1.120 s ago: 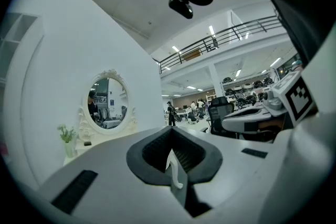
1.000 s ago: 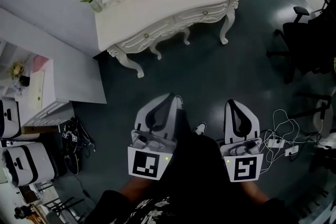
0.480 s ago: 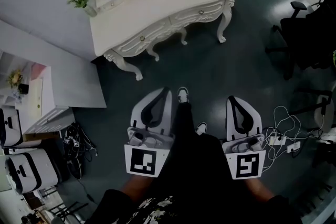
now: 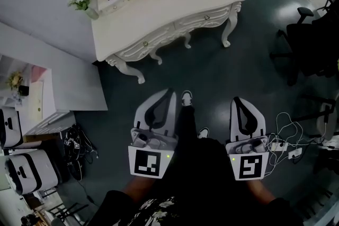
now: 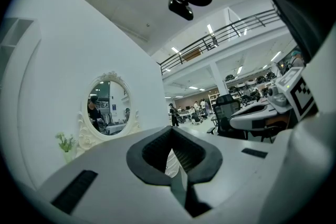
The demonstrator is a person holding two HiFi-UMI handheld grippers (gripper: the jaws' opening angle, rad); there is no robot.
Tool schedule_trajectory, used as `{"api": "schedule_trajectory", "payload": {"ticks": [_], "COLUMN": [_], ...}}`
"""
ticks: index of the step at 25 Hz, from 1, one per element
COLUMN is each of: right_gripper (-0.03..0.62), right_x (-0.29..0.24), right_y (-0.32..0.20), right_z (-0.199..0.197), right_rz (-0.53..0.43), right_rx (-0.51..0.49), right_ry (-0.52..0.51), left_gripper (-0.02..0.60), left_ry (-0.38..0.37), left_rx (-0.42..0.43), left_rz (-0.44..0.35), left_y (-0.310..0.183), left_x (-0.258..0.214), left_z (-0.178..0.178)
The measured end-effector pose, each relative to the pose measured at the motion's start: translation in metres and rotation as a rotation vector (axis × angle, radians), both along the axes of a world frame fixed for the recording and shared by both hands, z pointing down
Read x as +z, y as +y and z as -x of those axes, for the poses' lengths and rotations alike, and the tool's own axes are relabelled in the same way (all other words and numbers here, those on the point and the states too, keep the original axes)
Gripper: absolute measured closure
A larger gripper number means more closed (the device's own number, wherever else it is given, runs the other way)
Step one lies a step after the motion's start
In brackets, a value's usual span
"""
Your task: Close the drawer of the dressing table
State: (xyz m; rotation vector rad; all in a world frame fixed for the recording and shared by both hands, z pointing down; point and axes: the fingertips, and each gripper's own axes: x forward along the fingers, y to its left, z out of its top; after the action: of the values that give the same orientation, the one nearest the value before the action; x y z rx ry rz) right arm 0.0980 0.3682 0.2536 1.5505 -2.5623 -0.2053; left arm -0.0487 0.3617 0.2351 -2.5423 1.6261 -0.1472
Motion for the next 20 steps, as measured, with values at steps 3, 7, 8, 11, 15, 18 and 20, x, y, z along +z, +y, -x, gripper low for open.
{"api": "schedule_trajectory", "payload": {"ticks": [3,7,8,11,15,18,20], "right_gripper": [0.595,0.595,0.595,0.595,0.595,0.594,0.595], "right_x": [-0.001,-0.001,-0.001,-0.001,0.002,0.004,0.003], "right_y": [-0.011,-0.025,-0.028,-0.04,-0.058,-0.071,-0.08], "right_z": [-0.003,-0.002,-0.001,0.0,0.002,0.004,0.005], "right_rz": [-0.007,-0.018,-0.02,-0.024,-0.022,-0.019,-0.022], "right_rx": [0.015,0.029,0.033,0.041,0.046,0.049,0.051], "right_ry": [-0.01,-0.008,-0.01,-0.004,0.0,-0.002,0.0], "left_gripper": [0.58,0.58,0.58,0.58,0.58,0.58,0.58], "left_ry": [-0.001,-0.006,-0.005,-0.001,-0.011,0.003,0.012], "left_rx": [0.009,0.01,0.009,0.014,0.024,0.021,0.024], "left_rz": [0.003,0.009,0.011,0.006,0.003,0.017,0.022], "left_y": [-0.01,-0.024,-0.028,-0.041,-0.059,-0.073,-0.081], "left_x": [0.001,0.004,0.005,0.005,0.008,0.014,0.015], "left_z": [-0.001,0.005,0.006,0.007,0.008,0.011,0.012]}}
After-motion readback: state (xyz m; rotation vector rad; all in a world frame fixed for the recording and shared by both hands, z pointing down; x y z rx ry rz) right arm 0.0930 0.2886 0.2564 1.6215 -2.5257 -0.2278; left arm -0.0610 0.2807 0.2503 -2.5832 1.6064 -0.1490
